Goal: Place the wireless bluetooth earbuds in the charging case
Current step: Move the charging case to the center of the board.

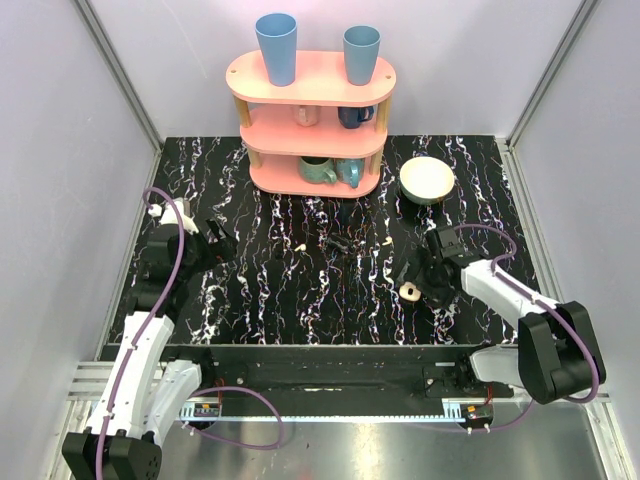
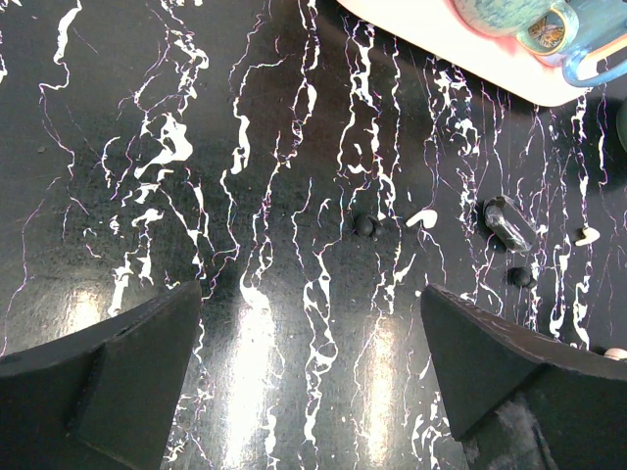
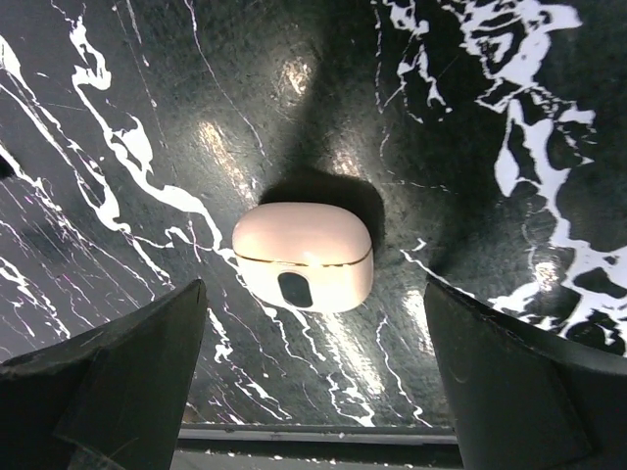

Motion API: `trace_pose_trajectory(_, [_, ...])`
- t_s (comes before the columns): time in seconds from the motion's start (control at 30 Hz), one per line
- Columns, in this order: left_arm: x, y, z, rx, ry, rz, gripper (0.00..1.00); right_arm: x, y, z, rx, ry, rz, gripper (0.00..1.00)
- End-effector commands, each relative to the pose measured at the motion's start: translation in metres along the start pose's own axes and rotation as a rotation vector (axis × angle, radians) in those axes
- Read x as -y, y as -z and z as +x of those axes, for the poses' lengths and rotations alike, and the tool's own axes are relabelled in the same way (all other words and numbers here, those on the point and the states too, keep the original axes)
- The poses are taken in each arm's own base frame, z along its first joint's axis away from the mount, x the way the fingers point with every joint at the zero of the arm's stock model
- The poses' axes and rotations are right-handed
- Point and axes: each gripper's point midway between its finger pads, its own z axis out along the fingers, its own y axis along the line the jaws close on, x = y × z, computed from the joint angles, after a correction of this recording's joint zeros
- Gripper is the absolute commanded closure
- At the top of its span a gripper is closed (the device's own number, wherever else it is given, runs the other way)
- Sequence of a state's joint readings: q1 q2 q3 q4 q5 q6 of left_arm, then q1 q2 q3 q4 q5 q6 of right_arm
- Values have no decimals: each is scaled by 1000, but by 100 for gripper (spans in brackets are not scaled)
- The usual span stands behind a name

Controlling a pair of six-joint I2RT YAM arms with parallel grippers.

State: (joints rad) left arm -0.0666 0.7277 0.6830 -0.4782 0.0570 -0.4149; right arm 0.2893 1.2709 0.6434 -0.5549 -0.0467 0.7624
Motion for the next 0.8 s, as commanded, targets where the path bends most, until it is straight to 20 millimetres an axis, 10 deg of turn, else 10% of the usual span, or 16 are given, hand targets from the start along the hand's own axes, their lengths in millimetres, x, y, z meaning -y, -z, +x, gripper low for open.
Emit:
trace_pose_trajectory(0.0, [9, 4, -16, 44, -17, 33, 1, -21, -8, -3, 25, -28, -78, 0])
trace_pose_trajectory(0.77, [6, -1, -11, 15, -12, 18, 1, -80, -35, 41, -73, 239, -116, 0])
